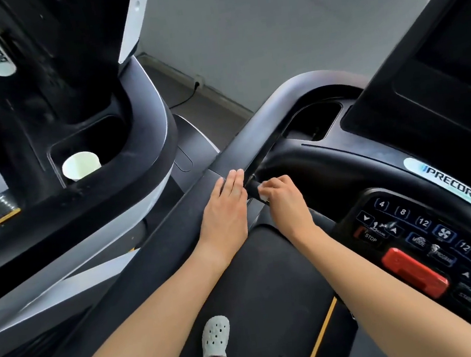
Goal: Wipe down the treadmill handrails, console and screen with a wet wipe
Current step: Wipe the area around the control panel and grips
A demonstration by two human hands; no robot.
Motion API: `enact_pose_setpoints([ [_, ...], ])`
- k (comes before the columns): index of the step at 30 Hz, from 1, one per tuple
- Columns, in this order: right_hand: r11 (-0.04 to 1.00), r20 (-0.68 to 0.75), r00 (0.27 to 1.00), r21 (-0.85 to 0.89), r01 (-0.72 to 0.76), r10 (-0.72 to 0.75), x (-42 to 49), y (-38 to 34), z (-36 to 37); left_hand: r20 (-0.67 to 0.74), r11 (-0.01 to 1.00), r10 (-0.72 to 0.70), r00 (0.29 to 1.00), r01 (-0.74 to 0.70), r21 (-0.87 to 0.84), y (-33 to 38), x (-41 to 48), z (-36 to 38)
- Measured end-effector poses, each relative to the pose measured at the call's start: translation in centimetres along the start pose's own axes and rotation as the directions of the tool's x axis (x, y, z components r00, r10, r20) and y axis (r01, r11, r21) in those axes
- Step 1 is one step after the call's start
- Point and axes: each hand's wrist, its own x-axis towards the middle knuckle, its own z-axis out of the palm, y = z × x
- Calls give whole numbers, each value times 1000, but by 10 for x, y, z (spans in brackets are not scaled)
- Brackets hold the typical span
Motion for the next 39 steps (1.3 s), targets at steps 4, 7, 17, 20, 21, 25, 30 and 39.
enact_pose_setpoints([
  [4,999,88,995,-33,42,-39,11,-3,1,-13,999,-1,1000,0,-37,-2,-1,-1],
  [7,988,2,994,-108,111,-112,-6,15,-10,-33,996,-21,999,18,-91,0,0,-1],
  [17,994,-61,994,-74,85,-90,-7,10,0,-22,994,-22,1000,20,-111,0,0,-1],
  [20,991,-36,993,-71,113,-116,0,4,2,-21,995,-7,1000,5,-103,-2,0,-1],
  [21,987,-27,990,-90,134,-137,-3,7,0,-20,994,-4,1000,1,-107,-2,0,-2],
  [25,962,-71,969,-156,225,-238,-27,34,-10,-24,993,-5,1000,2,-119,-3,-1,-3],
  [30,940,-76,955,-214,265,-286,-21,35,-1,-22,996,8,1000,-10,-93,-5,0,-2],
  [39,921,136,947,-226,316,-292,-2,16,20,-3,998,19,1000,-19,-64,-6,-1,1],
])
